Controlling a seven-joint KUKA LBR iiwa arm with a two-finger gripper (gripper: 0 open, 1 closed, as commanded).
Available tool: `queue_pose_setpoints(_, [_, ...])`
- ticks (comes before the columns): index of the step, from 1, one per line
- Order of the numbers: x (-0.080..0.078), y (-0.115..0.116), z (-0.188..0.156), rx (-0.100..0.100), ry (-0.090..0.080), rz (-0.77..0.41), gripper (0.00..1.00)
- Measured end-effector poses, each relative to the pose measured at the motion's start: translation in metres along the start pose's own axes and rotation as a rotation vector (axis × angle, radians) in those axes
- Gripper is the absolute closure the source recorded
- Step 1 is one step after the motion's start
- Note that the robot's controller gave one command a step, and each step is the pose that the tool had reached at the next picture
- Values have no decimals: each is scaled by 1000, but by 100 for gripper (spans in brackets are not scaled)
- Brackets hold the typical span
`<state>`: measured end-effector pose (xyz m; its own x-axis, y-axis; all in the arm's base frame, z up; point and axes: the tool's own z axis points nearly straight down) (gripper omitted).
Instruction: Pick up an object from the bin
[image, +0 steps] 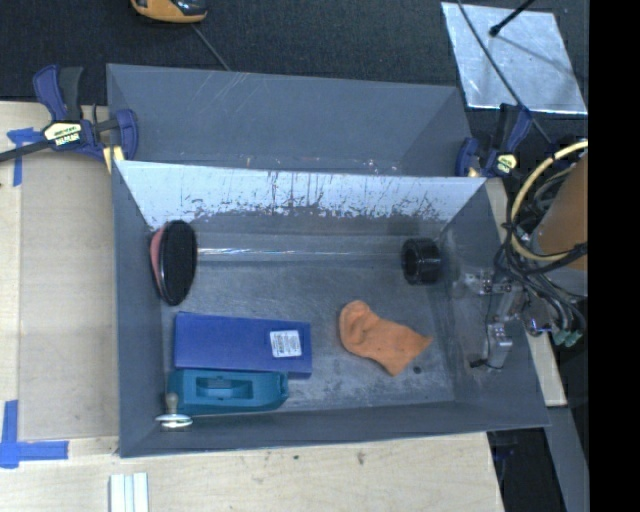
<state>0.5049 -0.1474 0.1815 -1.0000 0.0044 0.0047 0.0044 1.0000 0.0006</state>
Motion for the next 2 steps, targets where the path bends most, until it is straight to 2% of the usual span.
queue_pose_setpoints(1, [0, 0, -2, 0, -2, -1, 0])
queue_pose_setpoints(2, [-11, -2, 18, 4, -15, -122, 0])
